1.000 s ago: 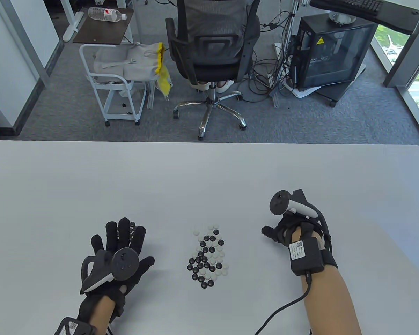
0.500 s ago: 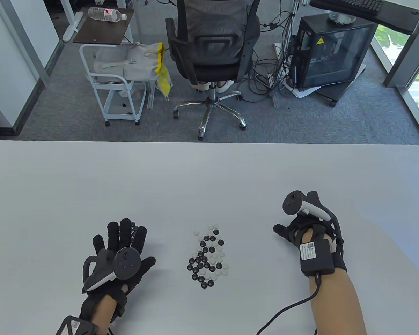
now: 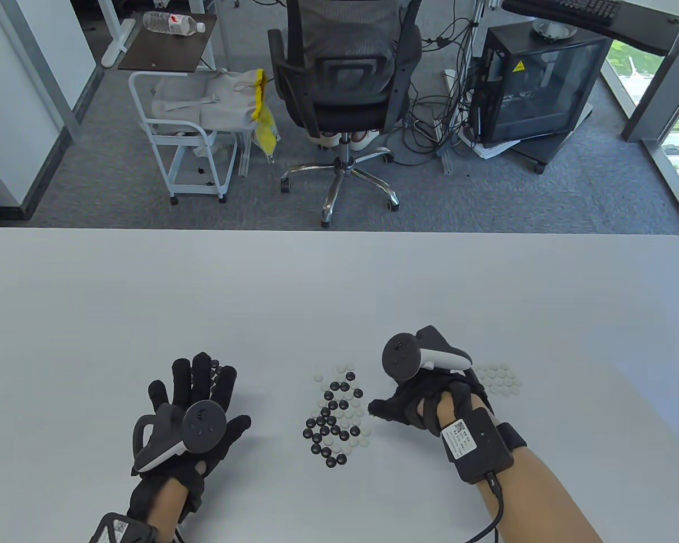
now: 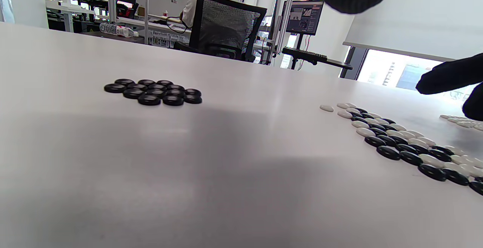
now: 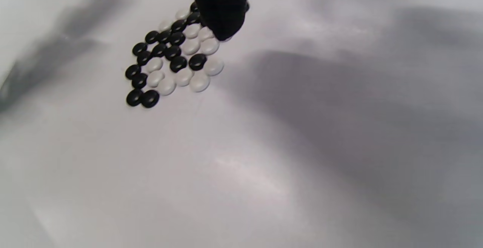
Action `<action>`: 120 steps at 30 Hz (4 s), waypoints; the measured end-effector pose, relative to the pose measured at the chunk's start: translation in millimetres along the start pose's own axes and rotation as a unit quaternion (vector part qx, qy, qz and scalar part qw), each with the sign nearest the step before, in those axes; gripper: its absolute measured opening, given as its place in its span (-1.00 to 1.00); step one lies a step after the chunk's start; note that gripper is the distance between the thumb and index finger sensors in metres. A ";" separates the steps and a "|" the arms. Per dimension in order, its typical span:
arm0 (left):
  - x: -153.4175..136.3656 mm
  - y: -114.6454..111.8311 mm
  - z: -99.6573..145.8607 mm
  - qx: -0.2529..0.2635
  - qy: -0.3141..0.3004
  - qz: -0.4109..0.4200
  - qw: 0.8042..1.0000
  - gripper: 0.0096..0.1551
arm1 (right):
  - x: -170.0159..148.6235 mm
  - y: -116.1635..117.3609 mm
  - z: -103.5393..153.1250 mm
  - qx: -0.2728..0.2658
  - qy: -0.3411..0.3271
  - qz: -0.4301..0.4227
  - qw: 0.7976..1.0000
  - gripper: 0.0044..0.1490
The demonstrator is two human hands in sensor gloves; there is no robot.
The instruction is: Go stone sorting task
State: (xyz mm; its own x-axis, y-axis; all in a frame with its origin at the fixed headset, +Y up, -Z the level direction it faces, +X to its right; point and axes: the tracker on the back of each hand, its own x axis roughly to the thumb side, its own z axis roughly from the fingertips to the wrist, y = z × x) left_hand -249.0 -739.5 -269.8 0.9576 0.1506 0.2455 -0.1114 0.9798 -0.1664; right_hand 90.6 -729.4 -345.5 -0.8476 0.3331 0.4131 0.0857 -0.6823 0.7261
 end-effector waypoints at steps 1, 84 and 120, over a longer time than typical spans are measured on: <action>0.0 -0.1 0.1 0.001 -0.001 -0.001 1.000 0.01 | 6.0 4.5 -4.4 0.007 -0.004 0.006 1.000 -0.16; 3.7 3.2 3.9 0.007 -0.012 0.001 1.000 0.01 | -24.2 -57.5 -106.1 -0.059 0.160 -0.046 0.984 -0.07; 4.7 2.7 2.1 0.005 -0.009 -0.003 1.000 0.01 | -135.4 -29.7 -0.4 -0.050 0.294 -0.093 0.950 0.01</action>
State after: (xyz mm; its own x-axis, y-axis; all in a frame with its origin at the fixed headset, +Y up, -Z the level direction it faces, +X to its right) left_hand -245.4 -735.9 -267.0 0.9534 0.1474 0.2631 -0.1087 0.9818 -0.1560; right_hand 202.6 -754.5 -423.2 -0.9917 0.0525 -0.1173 -0.1193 -0.7152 0.6887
